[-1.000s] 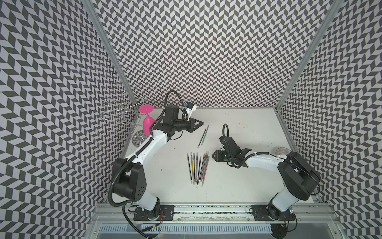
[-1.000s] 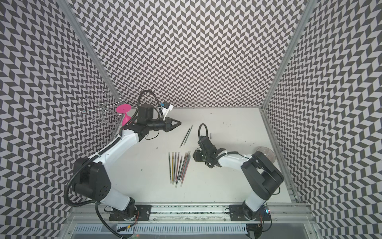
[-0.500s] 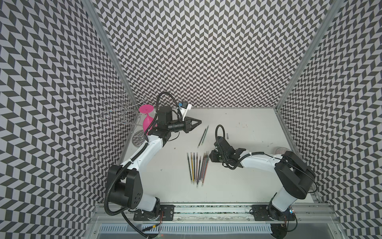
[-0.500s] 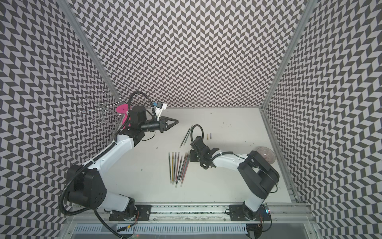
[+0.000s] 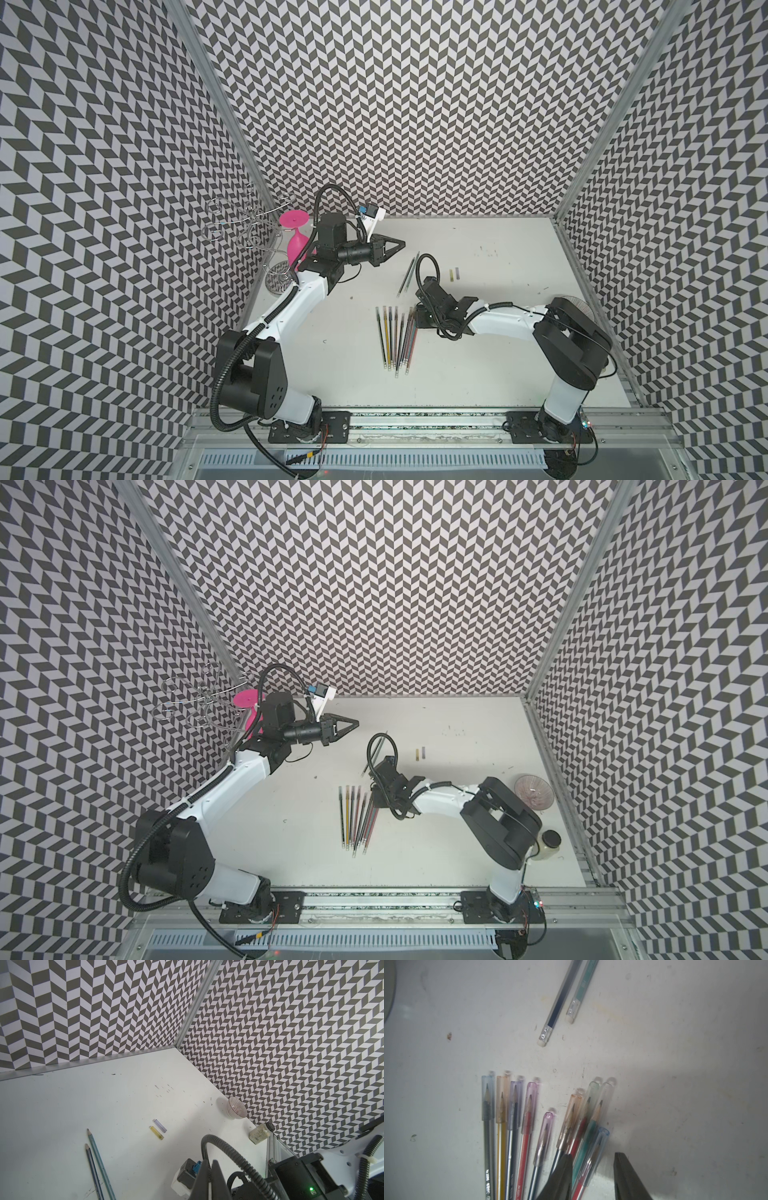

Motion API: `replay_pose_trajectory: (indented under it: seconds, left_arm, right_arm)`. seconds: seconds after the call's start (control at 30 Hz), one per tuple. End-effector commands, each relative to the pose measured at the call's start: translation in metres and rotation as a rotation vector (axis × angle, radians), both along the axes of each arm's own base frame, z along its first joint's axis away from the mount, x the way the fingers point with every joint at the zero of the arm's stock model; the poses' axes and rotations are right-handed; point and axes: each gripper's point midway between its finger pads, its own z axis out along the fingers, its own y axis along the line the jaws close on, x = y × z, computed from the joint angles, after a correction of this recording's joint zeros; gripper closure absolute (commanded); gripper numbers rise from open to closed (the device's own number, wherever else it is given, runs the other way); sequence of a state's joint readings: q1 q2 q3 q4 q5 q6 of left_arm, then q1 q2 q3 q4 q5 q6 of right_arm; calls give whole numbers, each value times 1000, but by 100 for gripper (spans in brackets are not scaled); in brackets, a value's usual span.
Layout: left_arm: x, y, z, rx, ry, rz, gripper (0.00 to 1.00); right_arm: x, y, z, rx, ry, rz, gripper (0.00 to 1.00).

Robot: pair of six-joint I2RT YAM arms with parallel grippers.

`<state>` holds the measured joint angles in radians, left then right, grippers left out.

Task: Remove the protective cover of the pencils
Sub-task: Pick up the pencil from the center of the board.

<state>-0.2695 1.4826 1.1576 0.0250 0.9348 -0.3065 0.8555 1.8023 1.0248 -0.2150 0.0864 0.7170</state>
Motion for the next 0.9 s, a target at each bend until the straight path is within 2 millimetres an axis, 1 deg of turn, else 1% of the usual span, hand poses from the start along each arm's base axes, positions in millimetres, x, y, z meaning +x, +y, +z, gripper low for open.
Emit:
replay_pose_trajectory:
  seconds: [0.0,0.17,0.47,0.63,0.8,0.87]
  left_arm:
    - [4,1,-3,10,2,5,92]
    - [5,2,-3,10,0,8,93]
    - [5,2,-4,10,4,9,93]
    - [5,1,-4,10,7,8,93]
    - [5,1,-4,9,5,9,93]
    - [5,1,-4,10,7,8,93]
  right_arm:
    - [1,-3,-4,-19,-5,-36,64]
    - [0,-9,-7,-46,-7,-49,65]
    - [1,-24,-3,-87,-27,-109,67]
    - [0,-21,4,-90,-44,-113,67]
    - [-3,-10,13,-63,-63,-77,68]
    - [-4,-5,13,-55,-60,-58,68]
